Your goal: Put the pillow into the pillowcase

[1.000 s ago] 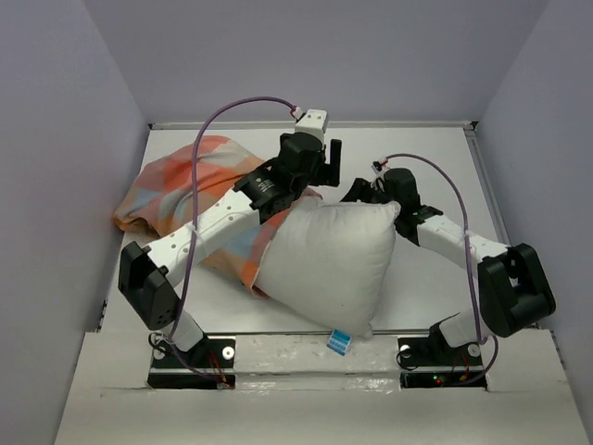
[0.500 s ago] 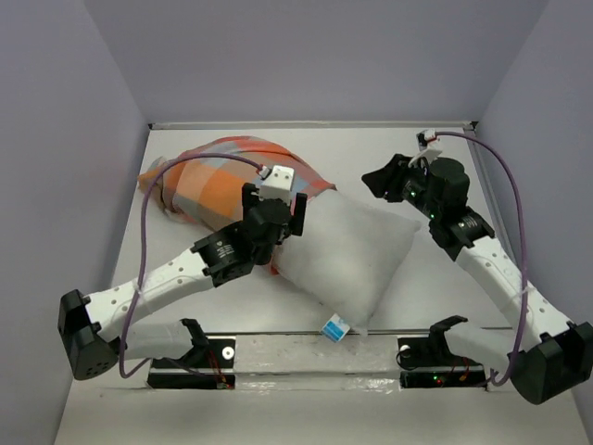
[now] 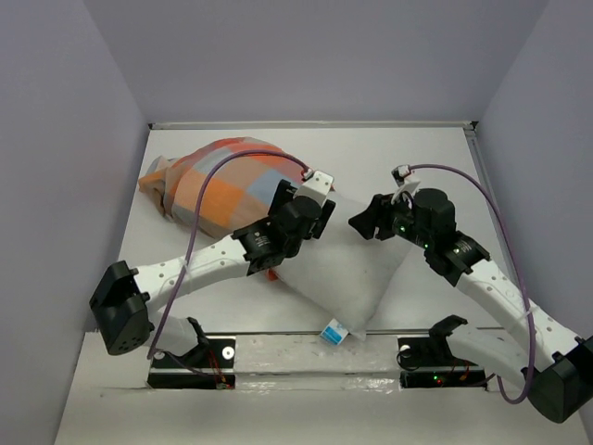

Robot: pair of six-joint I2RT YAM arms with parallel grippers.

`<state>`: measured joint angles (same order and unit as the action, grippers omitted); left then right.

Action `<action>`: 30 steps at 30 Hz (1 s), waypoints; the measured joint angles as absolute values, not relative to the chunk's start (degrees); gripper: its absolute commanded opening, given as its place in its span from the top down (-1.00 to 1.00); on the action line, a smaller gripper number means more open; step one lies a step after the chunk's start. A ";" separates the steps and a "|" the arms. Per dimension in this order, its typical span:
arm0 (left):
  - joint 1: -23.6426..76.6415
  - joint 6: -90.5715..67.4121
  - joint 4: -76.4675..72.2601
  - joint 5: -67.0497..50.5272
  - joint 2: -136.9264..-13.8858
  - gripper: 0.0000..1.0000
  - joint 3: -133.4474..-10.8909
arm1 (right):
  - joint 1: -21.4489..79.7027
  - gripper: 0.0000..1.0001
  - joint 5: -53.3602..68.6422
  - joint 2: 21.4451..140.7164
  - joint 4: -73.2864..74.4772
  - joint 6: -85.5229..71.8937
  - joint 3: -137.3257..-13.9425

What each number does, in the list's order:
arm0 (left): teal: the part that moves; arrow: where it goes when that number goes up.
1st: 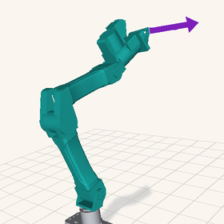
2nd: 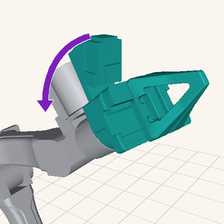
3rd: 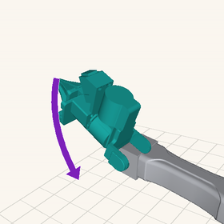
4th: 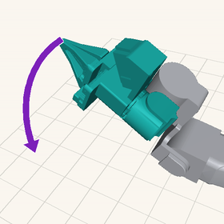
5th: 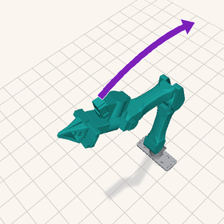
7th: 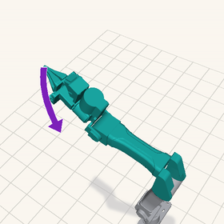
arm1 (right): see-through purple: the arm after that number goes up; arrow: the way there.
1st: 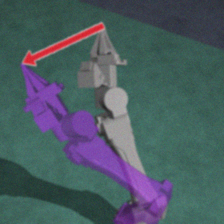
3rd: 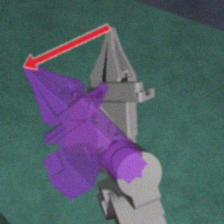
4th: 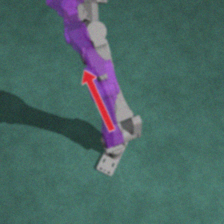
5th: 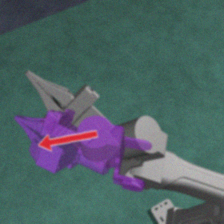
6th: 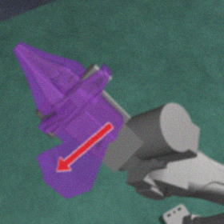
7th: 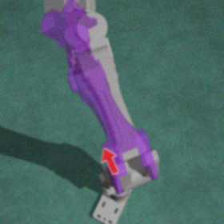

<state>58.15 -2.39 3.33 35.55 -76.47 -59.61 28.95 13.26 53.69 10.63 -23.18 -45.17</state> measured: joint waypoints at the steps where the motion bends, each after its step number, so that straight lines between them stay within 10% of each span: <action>1: 57.91 -1.85 3.05 35.53 -77.49 -0.71 -60.03 | 29.15 -0.21 13.28 53.58 10.76 -23.07 -44.99; 13: 55.55 6.22 -2.68 41.89 -86.67 -0.05 -64.88 | 29.74 -0.72 9.69 55.27 11.09 -20.34 -44.01; 19: 53.76 9.17 -5.98 43.59 -88.88 0.94 -69.28 | 29.76 -0.77 7.18 62.59 10.85 -17.19 -45.19; 22: 52.90 9.56 -6.15 42.78 -89.36 1.00 -69.41 | 30.15 -0.72 10.15 65.14 8.99 -16.60 -45.25; 25: 52.51 8.23 -5.85 39.77 -89.23 1.00 -69.43 | 31.20 -0.16 15.07 67.00 6.28 -16.32 -45.28; 27: 52.51 6.24 -4.99 36.56 -88.71 1.00 -69.43 | 32.86 0.79 19.00 69.36 3.68 -16.32 -45.28; 30: 52.58 1.69 -2.59 30.39 -85.86 1.00 -69.41 | 35.18 1.00 25.78 73.87 -2.35 -18.83 -45.30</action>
